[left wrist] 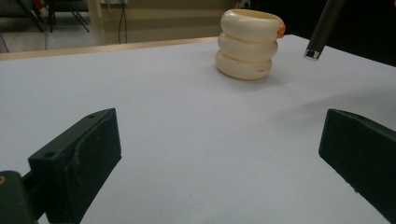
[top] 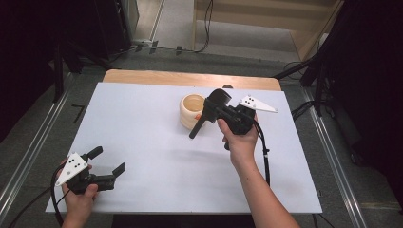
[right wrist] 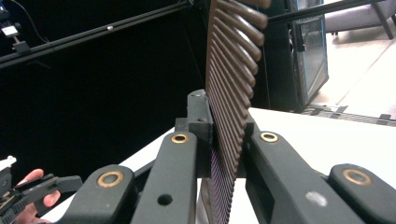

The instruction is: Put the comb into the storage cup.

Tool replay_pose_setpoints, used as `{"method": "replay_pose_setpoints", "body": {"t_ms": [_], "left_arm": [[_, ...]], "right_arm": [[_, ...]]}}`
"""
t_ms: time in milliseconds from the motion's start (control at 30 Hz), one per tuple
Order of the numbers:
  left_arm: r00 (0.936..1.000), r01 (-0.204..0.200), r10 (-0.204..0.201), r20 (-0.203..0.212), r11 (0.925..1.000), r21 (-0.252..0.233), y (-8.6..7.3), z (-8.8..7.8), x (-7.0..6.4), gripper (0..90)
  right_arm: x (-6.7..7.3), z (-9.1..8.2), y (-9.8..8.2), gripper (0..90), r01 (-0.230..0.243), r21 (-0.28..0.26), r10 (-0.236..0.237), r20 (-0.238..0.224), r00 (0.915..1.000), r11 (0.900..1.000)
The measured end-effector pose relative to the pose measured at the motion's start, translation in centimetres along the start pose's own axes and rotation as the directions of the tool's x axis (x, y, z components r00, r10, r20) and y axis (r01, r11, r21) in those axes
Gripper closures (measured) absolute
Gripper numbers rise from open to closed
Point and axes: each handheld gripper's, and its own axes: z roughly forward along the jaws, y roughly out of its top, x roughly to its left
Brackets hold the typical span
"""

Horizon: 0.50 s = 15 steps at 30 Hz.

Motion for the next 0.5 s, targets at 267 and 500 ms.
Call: {"method": "replay_pose_setpoints", "body": {"t_ms": [267, 500], "left_arm": [[0.9994, -0.007, 0.007, -0.035, 1.0, 0.0, -0.16, -0.65, 0.54, 0.0], [0.9994, -0.004, 0.005, -0.034, 1.0, 0.003, -0.38, -0.94, 0.75, 0.0]], "right_arm": [[-0.22, 0.08, 0.37, 82.5, 0.003, -0.009, -0.003, 0.008, 1.0, 1.0], [-0.35, 0.13, 0.83, 82.5, 0.013, -0.014, -0.013, 0.015, 0.9998, 1.0]]}}
